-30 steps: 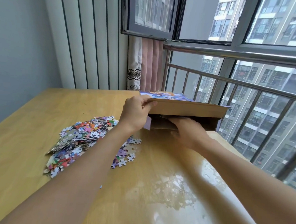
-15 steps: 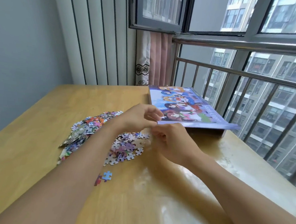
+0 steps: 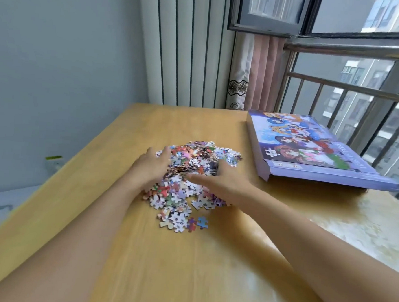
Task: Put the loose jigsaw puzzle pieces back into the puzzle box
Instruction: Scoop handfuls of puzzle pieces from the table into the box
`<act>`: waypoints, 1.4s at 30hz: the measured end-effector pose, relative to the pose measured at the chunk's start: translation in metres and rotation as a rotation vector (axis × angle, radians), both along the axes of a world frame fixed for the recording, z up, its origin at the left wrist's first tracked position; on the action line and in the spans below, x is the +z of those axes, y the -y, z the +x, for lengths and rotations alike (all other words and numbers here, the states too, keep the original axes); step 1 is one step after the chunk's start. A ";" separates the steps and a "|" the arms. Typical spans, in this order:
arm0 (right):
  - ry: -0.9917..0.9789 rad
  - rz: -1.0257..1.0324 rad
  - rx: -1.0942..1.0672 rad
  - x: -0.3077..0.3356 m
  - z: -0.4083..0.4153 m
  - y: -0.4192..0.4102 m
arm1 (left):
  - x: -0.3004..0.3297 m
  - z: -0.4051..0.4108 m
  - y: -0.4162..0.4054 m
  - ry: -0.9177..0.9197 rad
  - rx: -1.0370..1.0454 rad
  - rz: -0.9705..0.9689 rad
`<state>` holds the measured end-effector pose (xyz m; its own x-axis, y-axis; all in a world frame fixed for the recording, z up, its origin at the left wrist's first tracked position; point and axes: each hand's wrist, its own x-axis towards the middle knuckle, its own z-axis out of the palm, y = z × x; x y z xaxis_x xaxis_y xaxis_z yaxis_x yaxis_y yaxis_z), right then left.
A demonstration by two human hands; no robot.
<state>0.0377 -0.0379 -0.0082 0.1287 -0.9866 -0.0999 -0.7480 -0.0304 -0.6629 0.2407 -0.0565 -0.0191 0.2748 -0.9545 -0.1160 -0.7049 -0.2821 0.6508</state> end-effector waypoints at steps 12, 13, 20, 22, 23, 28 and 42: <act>0.024 0.050 0.081 0.031 0.025 0.031 | 0.008 0.000 0.003 -0.552 0.061 -0.179; 0.047 0.046 0.063 0.032 0.029 0.034 | 0.006 0.001 0.004 -0.582 0.071 -0.178; 0.185 -0.060 0.021 0.017 0.035 0.046 | 0.002 -0.004 0.002 -0.701 0.065 -0.226; 0.217 -0.074 0.052 0.016 0.032 0.044 | 0.002 -0.007 0.001 -0.748 0.076 -0.237; 0.208 -0.073 0.095 0.017 0.029 0.043 | 0.002 -0.007 0.001 -0.768 0.083 -0.239; 0.114 0.052 0.383 0.021 0.007 0.033 | 0.002 -0.006 0.000 -0.799 0.077 -0.229; 0.079 -0.417 0.289 0.001 0.013 0.034 | 0.002 -0.012 -0.001 -0.689 -0.063 -0.350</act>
<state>0.0503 -0.0720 -0.0076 0.3931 -0.8635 0.3158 -0.6179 -0.5025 -0.6047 0.2291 -0.0550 -0.0170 0.1935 -0.9786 0.0698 -0.1162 0.0478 0.9921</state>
